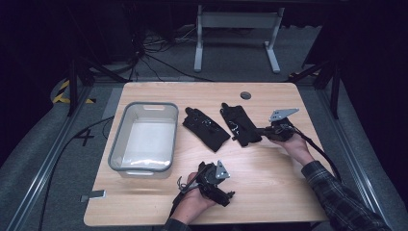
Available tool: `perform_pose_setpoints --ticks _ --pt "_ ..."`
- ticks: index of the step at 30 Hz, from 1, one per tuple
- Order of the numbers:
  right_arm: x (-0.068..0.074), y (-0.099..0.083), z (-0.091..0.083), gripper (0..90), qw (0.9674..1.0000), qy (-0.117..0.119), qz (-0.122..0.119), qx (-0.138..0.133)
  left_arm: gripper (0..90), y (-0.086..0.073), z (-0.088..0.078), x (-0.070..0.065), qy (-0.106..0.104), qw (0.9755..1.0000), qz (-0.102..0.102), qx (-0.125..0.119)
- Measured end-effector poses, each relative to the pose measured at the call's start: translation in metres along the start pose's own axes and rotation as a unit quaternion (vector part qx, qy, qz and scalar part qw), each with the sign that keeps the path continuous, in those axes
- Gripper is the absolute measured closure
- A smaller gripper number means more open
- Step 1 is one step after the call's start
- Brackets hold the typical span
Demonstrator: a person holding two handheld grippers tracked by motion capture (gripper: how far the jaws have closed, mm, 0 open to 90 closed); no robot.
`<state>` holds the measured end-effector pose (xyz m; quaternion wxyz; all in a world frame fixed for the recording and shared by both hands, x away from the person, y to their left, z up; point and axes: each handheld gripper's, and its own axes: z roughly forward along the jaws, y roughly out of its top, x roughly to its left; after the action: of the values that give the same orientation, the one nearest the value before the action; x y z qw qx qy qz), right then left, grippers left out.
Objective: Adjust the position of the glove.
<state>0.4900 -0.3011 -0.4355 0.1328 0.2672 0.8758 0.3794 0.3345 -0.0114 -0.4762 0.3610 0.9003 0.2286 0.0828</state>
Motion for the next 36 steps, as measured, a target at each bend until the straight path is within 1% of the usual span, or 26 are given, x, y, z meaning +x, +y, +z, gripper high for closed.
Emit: perform_pose_setpoints --ticks 3,6,9,11,17,23,27,36 --pt "-0.001 -0.002 0.004 90.0 1.0 0.002 0.003 0.006 0.0 0.0 0.0 0.0 0.0 1.0 0.0 0.0" --pt "-0.001 -0.006 0.012 90.0 0.9997 -0.001 -0.003 0.022 0.0 0.0 0.0 0.0 0.0 1.0 0.0 0.0" --pt "0.0 -0.008 0.016 90.0 0.9994 -0.003 -0.008 0.034 0.0 0.0 0.0 0.0 0.0 1.0 0.0 0.0" --pt "0.001 -0.009 0.016 90.0 0.9995 -0.003 -0.008 0.031 0.0 0.0 0.0 0.0 0.0 1.0 0.0 0.0" --pt "0.002 -0.012 0.013 90.0 0.9994 -0.004 -0.009 0.034 0.0 0.0 0.0 0.0 0.0 1.0 0.0 0.0" --pt "0.005 -0.019 0.003 90.0 0.9991 -0.003 -0.01 0.042 0.0 0.0 -0.001 0.0 -0.001 1.0 0.003 0.002" --pt "0.009 -0.026 -0.006 90.0 0.9988 0.005 -0.006 0.048 0.0 0.0 -0.001 0.0 -0.002 1.0 0.004 0.002" --pt "0.018 -0.039 -0.023 90.0 0.9984 0.008 -0.007 0.055 0.0 -0.001 -0.001 0.0 -0.004 1.0 0.002 0.001"
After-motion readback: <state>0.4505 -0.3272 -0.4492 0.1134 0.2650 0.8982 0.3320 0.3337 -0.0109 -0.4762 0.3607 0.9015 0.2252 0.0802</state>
